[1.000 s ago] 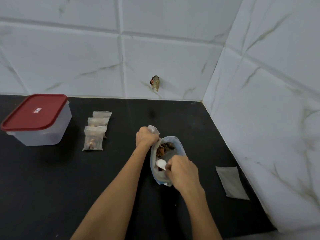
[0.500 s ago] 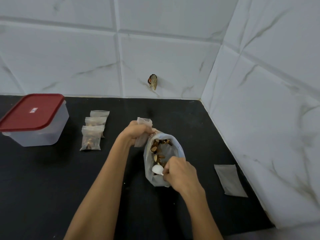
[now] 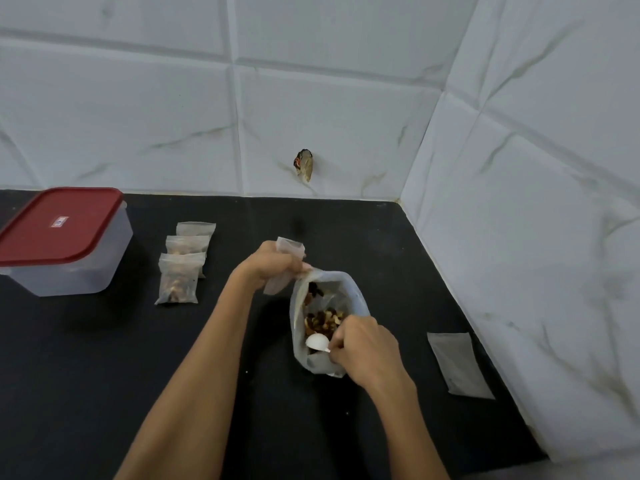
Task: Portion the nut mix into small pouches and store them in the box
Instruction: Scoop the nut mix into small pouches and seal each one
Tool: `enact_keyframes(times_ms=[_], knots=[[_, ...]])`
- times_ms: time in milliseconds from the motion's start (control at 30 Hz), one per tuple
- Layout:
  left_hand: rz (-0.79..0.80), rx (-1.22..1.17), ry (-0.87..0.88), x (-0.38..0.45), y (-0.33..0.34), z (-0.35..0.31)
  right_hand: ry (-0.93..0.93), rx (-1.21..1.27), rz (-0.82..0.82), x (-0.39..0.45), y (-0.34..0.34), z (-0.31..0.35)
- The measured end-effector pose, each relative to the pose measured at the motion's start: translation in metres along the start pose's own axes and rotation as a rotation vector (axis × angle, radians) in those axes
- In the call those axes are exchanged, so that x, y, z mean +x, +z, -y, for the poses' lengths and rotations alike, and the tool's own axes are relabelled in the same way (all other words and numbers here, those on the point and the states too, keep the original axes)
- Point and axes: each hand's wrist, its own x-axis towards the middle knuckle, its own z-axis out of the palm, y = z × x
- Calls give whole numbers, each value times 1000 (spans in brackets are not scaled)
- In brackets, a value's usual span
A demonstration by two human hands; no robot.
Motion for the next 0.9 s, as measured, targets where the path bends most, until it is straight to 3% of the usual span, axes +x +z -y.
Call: enact_keyframes(times_ms=[167, 300, 367, 500, 633, 900], knots=[[-108, 90, 39, 5, 6, 5, 35, 62, -74, -1, -12, -4], [-372, 146, 51, -4, 3, 7, 55, 123, -273, 0, -22, -10], [-415, 70, 48, -15, 1, 10, 101, 109, -337, 5, -21, -11], [-263, -183, -64, -39, 14, 32, 163, 40, -314, 19, -9, -7], [-187, -240, -203, -51, 35, 42, 200, 17, -287, 29, 0, -4], [-116, -514, -224, -59, 45, 44, 151, 17, -340, 38, 6, -3]])
